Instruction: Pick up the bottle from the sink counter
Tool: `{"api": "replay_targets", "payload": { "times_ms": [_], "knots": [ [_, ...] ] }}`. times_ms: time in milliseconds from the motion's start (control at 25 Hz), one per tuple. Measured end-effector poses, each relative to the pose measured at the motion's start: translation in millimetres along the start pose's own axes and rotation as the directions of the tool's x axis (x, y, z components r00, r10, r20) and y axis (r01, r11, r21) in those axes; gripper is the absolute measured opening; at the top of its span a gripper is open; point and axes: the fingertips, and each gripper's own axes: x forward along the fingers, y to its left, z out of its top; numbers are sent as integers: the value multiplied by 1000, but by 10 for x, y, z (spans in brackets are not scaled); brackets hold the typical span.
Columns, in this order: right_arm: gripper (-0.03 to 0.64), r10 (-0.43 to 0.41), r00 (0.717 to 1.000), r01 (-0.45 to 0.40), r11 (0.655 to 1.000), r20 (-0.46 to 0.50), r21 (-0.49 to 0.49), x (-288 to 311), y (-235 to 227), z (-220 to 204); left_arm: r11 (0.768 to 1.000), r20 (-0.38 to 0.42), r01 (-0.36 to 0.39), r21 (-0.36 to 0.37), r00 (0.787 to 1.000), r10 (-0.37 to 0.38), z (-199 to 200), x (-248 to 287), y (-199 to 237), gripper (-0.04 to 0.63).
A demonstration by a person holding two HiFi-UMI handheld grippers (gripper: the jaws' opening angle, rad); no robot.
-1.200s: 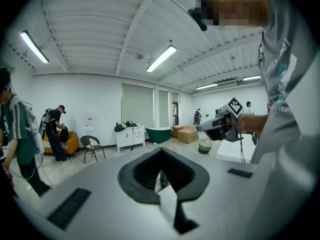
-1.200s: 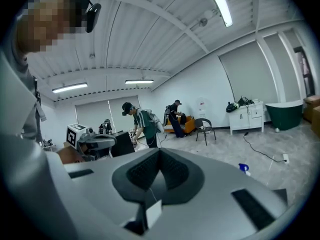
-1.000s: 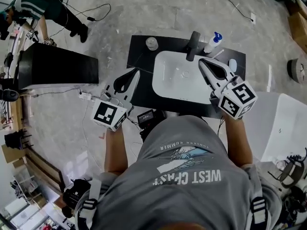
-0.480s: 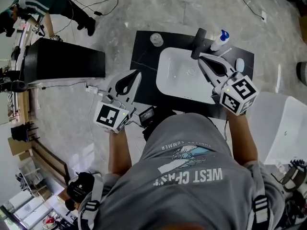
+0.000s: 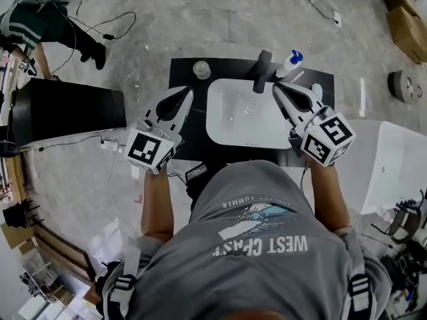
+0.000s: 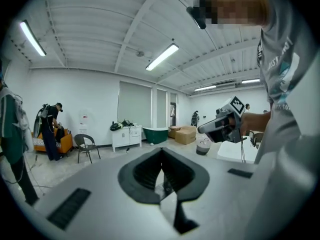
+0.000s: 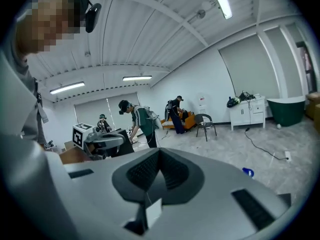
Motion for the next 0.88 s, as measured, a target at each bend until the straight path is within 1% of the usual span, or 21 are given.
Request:
{"api": "replay_targets", "payload": {
  "times_ms": [120, 200, 480, 880],
  "knots": [
    [2, -5, 1000, 5, 1000, -24, 8, 109, -10, -74, 1000, -23, 26, -8, 999, -27, -128, 91, 46, 5],
    [2, 5, 1000, -5, 1000, -31, 13, 162, 39, -108, 999, -37, 31, -35, 999, -32, -238, 87, 63, 5],
    [2, -3, 998, 4, 1000, -59, 25, 216, 0, -179, 997, -82, 14, -78, 996, -20, -544, 177, 215, 5],
    [2, -22, 994, 27, 999, -103, 45, 218, -78, -290, 995, -174, -2, -103, 985, -16, -1096, 464, 457, 5]
  ]
}}
